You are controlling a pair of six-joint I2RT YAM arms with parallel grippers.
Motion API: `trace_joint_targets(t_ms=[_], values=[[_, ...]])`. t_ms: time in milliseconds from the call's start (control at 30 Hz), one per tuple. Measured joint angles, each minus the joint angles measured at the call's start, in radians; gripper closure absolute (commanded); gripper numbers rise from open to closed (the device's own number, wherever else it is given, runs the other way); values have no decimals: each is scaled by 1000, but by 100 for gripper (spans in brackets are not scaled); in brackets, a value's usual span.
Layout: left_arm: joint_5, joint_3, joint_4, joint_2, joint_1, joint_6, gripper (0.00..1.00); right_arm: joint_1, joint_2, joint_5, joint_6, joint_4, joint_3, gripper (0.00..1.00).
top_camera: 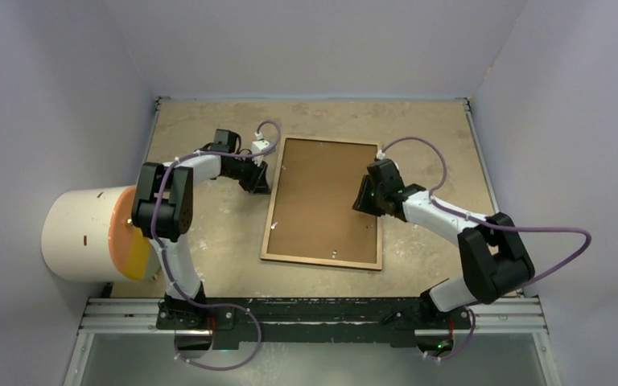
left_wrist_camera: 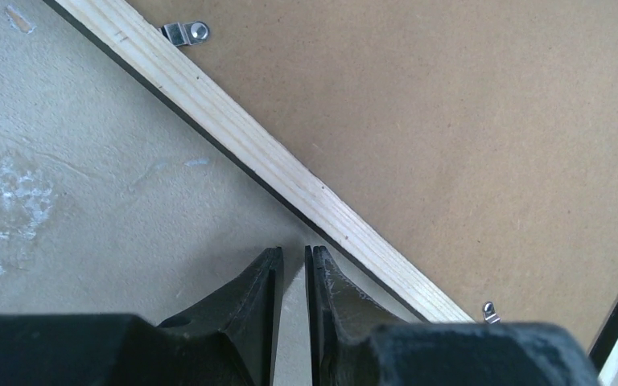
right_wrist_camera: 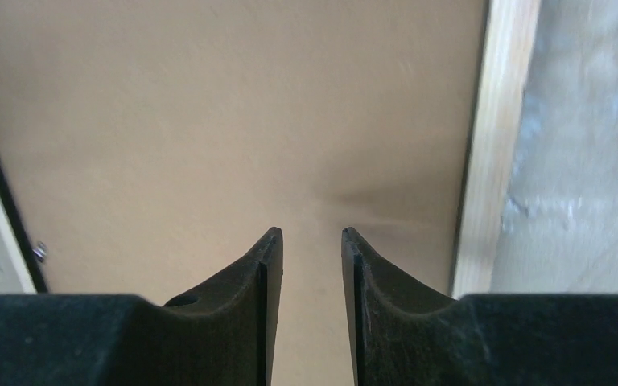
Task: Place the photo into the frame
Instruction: Install the photo frame at the center of the board.
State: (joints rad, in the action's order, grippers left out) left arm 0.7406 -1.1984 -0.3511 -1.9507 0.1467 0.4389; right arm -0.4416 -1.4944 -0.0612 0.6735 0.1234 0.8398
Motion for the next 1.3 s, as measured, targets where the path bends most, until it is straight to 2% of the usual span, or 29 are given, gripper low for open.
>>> trace_joint_targets(t_ms=[233, 533, 1100, 1300], values=[[-5, 2, -5, 0, 0, 0, 80, -10, 69, 28, 41, 46, -110, 69], [-5, 2, -5, 0, 0, 0, 80, -10, 70, 53, 46, 47, -134, 73], [-6, 3, -5, 0, 5, 3, 80, -10, 97, 42, 44, 113, -141, 73], [-6, 3, -5, 1, 5, 10, 80, -12, 107, -5, 43, 161, -135, 73]])
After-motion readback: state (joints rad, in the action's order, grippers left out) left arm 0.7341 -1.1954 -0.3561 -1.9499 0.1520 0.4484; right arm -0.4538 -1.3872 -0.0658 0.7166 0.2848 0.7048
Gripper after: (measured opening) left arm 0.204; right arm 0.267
